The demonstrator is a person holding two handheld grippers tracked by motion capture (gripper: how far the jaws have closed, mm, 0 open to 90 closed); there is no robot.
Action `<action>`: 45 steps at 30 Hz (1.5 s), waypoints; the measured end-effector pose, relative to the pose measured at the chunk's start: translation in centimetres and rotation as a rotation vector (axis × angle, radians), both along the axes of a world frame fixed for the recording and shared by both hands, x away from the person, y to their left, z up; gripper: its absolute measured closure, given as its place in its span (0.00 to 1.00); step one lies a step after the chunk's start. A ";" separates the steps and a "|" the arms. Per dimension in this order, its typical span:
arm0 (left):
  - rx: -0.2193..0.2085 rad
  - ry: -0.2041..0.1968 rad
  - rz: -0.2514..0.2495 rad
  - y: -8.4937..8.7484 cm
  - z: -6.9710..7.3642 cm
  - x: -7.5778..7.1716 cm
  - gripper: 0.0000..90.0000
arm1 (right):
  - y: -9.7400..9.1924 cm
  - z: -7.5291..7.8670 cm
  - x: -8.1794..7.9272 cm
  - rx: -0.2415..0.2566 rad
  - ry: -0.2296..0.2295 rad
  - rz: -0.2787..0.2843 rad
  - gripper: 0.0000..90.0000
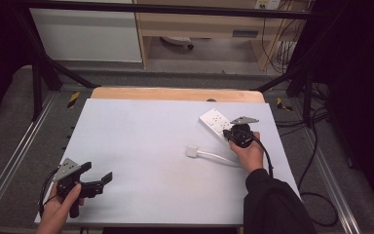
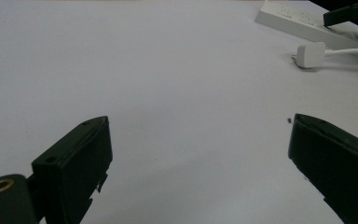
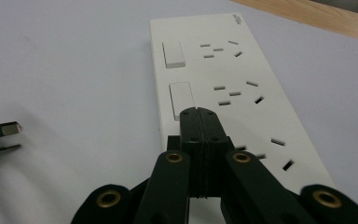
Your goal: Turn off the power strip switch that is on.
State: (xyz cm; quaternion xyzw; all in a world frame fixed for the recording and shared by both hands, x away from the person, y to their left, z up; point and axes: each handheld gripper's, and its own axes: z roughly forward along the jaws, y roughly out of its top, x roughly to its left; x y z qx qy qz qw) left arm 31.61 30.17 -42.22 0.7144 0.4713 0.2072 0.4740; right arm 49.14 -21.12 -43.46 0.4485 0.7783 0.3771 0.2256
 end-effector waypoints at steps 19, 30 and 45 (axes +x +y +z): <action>0.005 -0.001 0.001 0.0 0.0 0.0 0.07 | 0.3 -0.3 -0.2 -0.009 -0.006 0.008 1.00; 0.008 -0.003 0.002 0.0 0.0 0.0 0.07 | 0.7 -0.4 0.0 0.015 -0.008 0.012 1.00; 0.015 -0.004 0.003 0.0 0.0 0.0 0.07 | 0.5 -0.3 0.1 0.026 -0.004 0.009 1.00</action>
